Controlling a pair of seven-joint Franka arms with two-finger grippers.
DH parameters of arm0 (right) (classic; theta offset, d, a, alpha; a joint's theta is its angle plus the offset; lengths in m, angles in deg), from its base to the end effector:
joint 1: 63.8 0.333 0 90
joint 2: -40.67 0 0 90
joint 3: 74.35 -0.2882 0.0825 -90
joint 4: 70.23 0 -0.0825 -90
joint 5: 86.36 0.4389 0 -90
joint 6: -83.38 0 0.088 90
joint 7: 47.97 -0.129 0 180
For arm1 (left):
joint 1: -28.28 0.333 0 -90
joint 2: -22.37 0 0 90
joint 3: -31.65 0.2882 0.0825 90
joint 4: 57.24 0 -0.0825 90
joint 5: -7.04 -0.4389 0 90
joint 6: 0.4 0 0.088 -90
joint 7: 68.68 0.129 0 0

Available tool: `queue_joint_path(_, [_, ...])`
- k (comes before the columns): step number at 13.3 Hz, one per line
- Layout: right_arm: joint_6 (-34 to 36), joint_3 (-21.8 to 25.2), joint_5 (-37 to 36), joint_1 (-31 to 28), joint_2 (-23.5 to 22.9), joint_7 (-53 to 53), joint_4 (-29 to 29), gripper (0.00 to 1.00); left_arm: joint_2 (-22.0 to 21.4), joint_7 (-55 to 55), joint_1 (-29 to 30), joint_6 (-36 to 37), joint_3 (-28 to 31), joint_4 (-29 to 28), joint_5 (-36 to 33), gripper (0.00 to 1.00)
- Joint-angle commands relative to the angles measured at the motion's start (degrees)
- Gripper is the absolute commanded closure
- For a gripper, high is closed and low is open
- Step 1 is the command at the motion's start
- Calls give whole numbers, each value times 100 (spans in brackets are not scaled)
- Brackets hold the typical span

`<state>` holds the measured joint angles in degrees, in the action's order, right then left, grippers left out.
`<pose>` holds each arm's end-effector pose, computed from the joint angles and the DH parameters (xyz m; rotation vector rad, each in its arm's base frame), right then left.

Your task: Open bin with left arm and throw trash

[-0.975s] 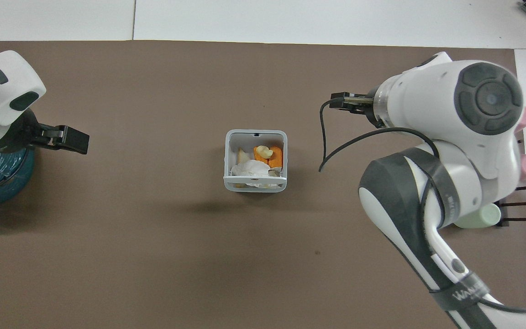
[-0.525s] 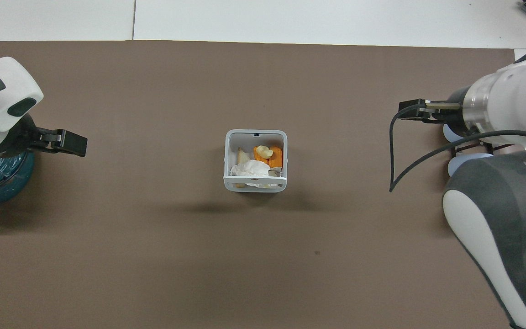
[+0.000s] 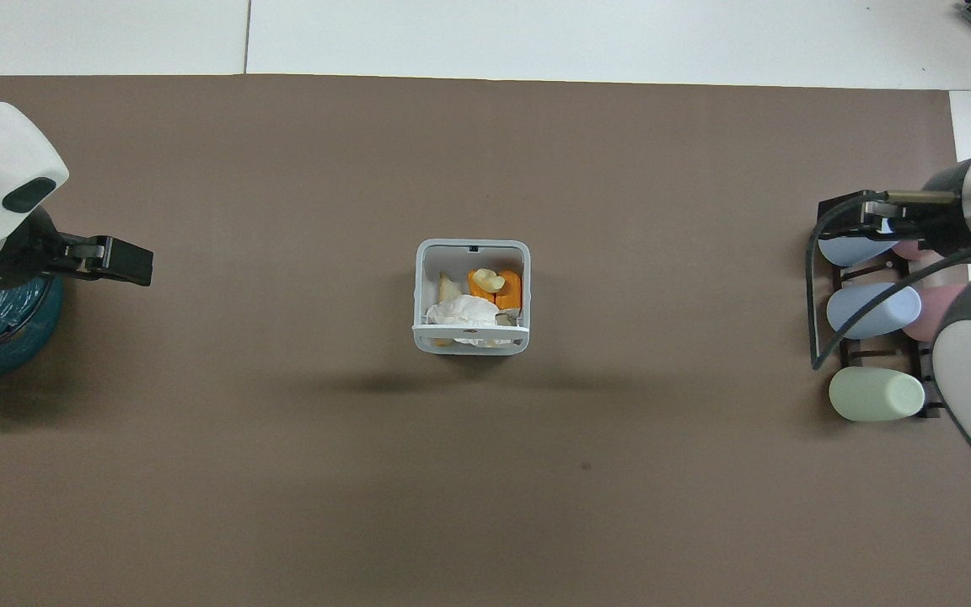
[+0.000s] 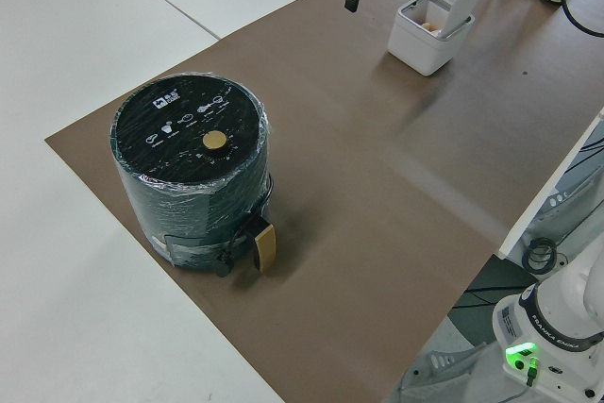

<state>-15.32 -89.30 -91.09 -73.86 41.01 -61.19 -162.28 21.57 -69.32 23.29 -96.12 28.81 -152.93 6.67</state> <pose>0.6236 0.0443 0.5740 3.0639 -0.2114 0.2052 0.6070 -0.0828 0.5394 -3.1292 0.1975 -0.0234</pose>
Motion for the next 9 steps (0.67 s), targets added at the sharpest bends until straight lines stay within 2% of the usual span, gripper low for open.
queue_joint_path(1, [341,359,174,135,142,302,20,0,-192,-6,60,-131,-6,-248,81,0])
queue_joint_path(4, [491,984,174,784,255,294,-58,0,-192,-6,69,-140,-6,-239,81,0])
queue_joint_path(9, [737,1055,183,1050,282,293,-121,0,-184,3,69,-131,-6,-230,72,0])
